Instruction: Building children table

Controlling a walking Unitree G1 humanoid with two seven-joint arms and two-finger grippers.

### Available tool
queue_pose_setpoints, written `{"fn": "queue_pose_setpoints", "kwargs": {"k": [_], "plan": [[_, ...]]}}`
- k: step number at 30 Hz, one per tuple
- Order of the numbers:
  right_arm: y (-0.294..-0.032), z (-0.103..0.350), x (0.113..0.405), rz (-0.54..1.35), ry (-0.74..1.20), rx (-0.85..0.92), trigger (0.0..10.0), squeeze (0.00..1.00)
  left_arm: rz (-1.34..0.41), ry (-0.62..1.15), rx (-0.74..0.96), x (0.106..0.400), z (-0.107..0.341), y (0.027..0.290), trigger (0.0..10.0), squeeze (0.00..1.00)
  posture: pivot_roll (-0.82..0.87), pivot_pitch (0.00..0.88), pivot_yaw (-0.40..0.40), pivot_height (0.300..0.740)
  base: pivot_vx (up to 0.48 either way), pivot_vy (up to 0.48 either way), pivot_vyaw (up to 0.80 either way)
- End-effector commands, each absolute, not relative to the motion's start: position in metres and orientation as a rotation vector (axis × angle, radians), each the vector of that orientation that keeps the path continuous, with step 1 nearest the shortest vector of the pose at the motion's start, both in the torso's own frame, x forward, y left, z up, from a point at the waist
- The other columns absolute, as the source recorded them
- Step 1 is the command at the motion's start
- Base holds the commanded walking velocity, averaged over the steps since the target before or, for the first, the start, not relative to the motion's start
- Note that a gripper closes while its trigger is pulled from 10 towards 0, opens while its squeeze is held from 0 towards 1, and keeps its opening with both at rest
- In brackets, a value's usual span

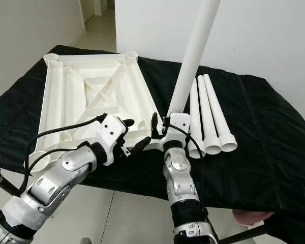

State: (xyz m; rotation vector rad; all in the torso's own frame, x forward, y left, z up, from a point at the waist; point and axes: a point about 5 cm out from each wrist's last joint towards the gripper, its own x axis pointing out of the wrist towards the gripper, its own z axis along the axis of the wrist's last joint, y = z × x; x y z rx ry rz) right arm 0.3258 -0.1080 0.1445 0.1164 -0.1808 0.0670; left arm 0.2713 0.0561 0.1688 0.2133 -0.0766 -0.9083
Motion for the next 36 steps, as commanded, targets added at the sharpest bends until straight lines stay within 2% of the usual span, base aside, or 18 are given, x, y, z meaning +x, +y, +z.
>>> {"fn": "queue_pose_setpoints", "kwargs": {"k": [1, 5, 10, 17, 31, 32, 34, 35, 36], "plan": [[-0.108, 0.146, 0.330, 0.113, -0.178, 0.123, 10.0, 0.00, -1.027, -0.074, 0.238, 0.270, 0.169, 0.053, 10.0, 0.00, 0.02, 0.000, -0.082, 0.740, 0.000, 0.000, 0.00], [-0.107, 0.144, 0.335, 0.214, -0.142, 0.110, 10.0, 0.00, -1.030, -0.075, 0.235, 0.271, 0.169, 0.054, 10.0, 0.00, 0.01, 0.000, -0.080, 0.740, 0.000, 0.000, 0.00], [-0.109, 0.143, 0.337, 0.231, -0.132, 0.104, 10.0, 0.00, -1.033, -0.073, 0.229, 0.271, 0.169, 0.054, 10.0, 0.00, 0.01, 0.000, -0.078, 0.740, 0.000, 0.000, 0.00], [-0.131, 0.138, 0.344, 0.429, -0.081, -0.040, 10.0, 0.00, -1.095, -0.056, 0.223, 0.265, 0.165, 0.052, 10.0, 0.00, -0.01, 0.000, -0.058, 0.740, 0.000, 0.000, 0.00], [-0.150, 0.134, 0.347, 0.666, -0.023, -0.118, 10.0, 0.00, -1.117, -0.030, 0.236, 0.261, 0.160, 0.054, 10.0, 0.00, 0.01, 0.000, -0.045, 0.740, 0.000, 0.000, 0.00], [-0.150, 0.133, 0.348, 0.690, -0.014, -0.133, 9.6, 0.00, -1.117, -0.029, 0.236, 0.260, 0.160, 0.054, 10.0, 0.00, 0.01, 0.000, -0.046, 0.740, 0.000, 0.000, 0.00], [-0.149, 0.132, 0.348, 0.703, -0.008, -0.143, 9.6, 0.00, -1.116, -0.028, 0.235, 0.260, 0.160, 0.054, 10.0, 0.00, 0.01, 0.000, -0.046, 0.740, 0.000, 0.000, 0.00], [-0.149, 0.130, 0.349, 0.712, 0.003, -0.133, 5.0, 0.00, -1.116, -0.027, 0.235, 0.259, 0.160, 0.054, 10.0, 0.00, 0.01, 0.000, -0.047, 0.740, 0.000, 0.000, 0.00], [-0.149, 0.130, 0.349, 0.712, 0.003, -0.133, 5.0, 0.00, -1.116, -0.027, 0.235, 0.259, 0.160, 0.054, 10.0, 0.00, 0.01, 0.000, -0.047, 0.740, 0.000, 0.000, 0.00]]}}
